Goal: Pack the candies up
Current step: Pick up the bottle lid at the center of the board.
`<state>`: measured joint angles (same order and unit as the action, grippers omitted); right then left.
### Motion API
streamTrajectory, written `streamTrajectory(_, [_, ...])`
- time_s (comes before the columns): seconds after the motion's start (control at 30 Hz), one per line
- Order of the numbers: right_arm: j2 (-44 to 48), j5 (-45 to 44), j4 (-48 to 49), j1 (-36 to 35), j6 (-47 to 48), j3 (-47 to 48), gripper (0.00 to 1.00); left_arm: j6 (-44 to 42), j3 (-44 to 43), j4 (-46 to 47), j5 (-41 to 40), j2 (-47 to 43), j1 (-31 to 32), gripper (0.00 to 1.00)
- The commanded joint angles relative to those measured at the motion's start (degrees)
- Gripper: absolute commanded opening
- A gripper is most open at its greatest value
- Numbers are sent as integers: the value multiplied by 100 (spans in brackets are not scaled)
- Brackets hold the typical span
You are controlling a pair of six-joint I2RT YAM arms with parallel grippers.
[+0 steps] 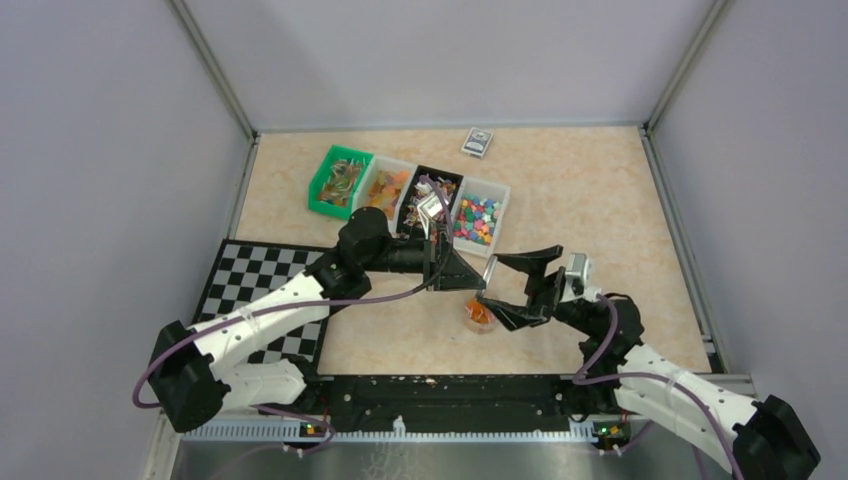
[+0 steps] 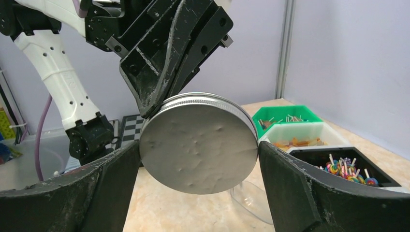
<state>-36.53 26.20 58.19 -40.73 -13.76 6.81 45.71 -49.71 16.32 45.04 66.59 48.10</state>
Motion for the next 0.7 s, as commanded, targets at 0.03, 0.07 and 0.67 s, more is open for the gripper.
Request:
streamTrajectory(0.03, [-146, -131, 87, -38, -103, 257, 90, 61, 63, 388, -73, -138, 15, 0])
streamTrajectory(0.07, [-156, -202, -8, -34, -115, 291, 90, 61, 67, 408, -73, -137, 20, 0])
streamTrajectory(0.67, [-224, -331, 136, -40, -215, 175, 78, -59, 93, 225, -253, -208, 8, 11])
